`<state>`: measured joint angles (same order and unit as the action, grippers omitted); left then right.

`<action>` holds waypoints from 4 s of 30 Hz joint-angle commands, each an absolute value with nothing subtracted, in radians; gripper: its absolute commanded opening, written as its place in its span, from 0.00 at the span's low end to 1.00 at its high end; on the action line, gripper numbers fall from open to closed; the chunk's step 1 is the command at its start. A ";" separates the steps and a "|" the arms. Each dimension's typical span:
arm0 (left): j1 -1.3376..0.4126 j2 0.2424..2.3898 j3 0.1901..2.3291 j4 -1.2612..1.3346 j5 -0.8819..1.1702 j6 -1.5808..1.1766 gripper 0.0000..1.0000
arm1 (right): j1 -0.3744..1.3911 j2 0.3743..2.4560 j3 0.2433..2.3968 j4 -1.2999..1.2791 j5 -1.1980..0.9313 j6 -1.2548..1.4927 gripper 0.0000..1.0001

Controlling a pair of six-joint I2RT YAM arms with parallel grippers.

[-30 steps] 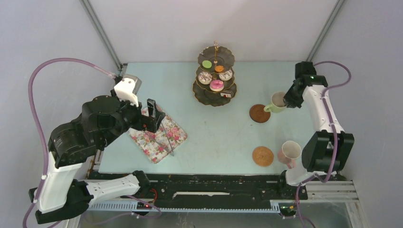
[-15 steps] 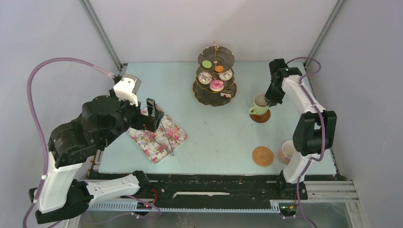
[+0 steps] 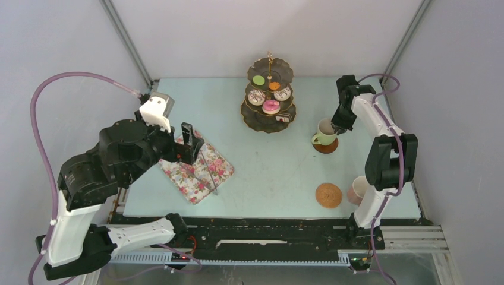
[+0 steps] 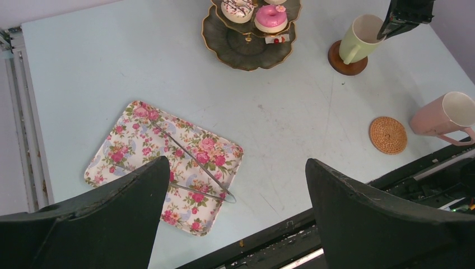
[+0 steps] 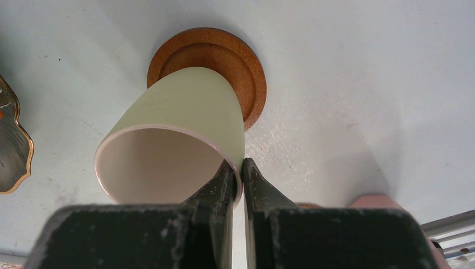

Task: Serve the afternoon tea

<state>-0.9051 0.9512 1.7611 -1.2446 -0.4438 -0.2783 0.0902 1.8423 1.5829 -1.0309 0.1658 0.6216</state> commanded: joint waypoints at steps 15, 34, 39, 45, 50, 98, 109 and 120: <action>-0.912 0.967 1.791 -1.237 -0.466 -0.250 0.98 | 0.080 1.828 1.545 -0.961 0.152 0.640 0.12; -0.919 0.965 1.815 -1.240 -0.447 -0.259 0.98 | 0.105 1.418 1.464 -1.101 0.077 0.396 0.66; -0.919 0.968 1.804 -1.226 -0.413 -0.272 0.98 | 0.246 1.259 1.275 -1.155 0.018 0.413 0.65; -0.920 0.979 1.800 -1.223 -0.370 -0.288 0.98 | 0.531 1.170 1.024 -1.039 0.023 0.657 0.49; -0.924 0.981 1.794 -1.226 -0.333 -0.302 0.98 | 0.690 1.225 0.916 -0.960 0.151 0.810 0.30; -0.930 0.968 1.804 -1.258 -0.423 -0.275 0.98 | 0.648 2.050 1.574 -0.827 0.237 0.638 0.27; -0.930 0.976 1.793 -1.237 -0.391 -0.281 0.98 | 0.650 1.943 1.485 -0.732 0.165 0.610 0.29; -0.938 0.965 1.805 -1.255 -0.415 -0.273 0.98 | 0.636 2.007 1.356 -0.674 0.144 0.713 0.29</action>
<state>-0.9260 0.9722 1.7840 -1.2602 -0.3920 -0.2867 0.6437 2.0045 1.4124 -0.6888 0.1314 0.6750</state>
